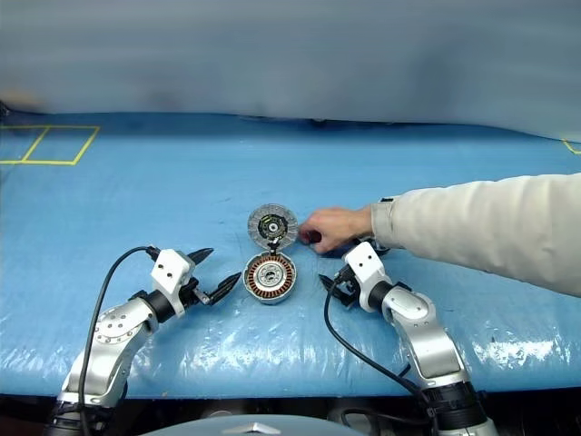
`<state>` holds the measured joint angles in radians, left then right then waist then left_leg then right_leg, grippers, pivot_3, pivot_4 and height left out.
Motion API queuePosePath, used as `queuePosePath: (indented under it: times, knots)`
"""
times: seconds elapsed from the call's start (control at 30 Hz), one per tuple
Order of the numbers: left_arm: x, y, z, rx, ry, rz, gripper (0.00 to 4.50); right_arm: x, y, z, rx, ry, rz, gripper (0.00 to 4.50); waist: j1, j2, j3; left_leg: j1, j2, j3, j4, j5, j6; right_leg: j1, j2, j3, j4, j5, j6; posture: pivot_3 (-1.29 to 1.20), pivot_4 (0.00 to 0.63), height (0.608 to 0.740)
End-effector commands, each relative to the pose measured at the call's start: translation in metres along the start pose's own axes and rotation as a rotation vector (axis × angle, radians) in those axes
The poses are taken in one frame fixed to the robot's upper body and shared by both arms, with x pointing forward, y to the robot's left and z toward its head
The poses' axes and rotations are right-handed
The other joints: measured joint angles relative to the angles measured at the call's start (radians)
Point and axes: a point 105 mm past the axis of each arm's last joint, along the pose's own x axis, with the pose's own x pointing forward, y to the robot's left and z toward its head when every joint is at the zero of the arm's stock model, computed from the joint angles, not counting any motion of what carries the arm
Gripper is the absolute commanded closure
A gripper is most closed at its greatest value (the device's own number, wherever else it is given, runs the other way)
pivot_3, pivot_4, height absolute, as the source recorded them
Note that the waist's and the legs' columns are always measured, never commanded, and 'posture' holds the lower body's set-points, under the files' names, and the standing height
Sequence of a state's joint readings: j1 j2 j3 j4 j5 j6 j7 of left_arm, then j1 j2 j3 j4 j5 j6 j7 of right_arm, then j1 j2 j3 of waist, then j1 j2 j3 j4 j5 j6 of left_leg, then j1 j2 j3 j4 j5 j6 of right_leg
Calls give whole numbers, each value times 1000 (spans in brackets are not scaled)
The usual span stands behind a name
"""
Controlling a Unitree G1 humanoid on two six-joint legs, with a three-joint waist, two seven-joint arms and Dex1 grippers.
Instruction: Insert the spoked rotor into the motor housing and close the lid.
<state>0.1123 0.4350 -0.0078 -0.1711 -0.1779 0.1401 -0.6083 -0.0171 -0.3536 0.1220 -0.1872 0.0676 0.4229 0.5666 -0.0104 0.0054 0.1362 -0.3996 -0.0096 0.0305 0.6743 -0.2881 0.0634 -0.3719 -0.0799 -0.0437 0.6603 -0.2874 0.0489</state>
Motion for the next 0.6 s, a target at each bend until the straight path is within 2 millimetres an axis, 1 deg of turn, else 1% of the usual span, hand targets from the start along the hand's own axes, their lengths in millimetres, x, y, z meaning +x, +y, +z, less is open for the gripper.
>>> queuePosePath:
  times: [0.03, 0.17, 0.3, 0.43, 0.6]
  knots:
    - [-3, 5, 13, 32, -45, 18, 0, 4, 2, 13, -1, -45, 9, 420, 0, 0, 0, 0, 0, 0, 0, 0, 0, 0, 0, 0, 0, 0, 0, 0, 150, 740]
    - [-6, 8, 12, 38, -39, 28, 0, 12, 6, 22, 12, -76, 28, 420, -2, 0, 0, 0, 0, 0, 0, 0, 0, 0, 0, 0, 0, 0, 0, 0, 150, 740]
    - [-7, 11, 12, 45, -36, 37, 0, 26, 6, 25, 9, -74, 30, 420, -1, 0, 0, 0, 0, 0, 0, 0, 0, 0, 0, 0, 0, 0, 0, 0, 150, 740]
    - [-7, 11, 13, 46, -38, 40, 0, 37, 0, 24, 0, -60, 3, 420, 0, 0, 0, 0, 0, 0, 0, 0, 0, 0, 0, 0, 0, 0, 0, 0, 150, 740]
    - [-11, 11, 12, 44, -38, 58, 0, 48, -8, 16, 29, -25, -37, 420, -4, 0, 0, 0, 0, 0, 0, 0, 0, 0, 1, 0, 1, 0, 0, 0, 150, 740]
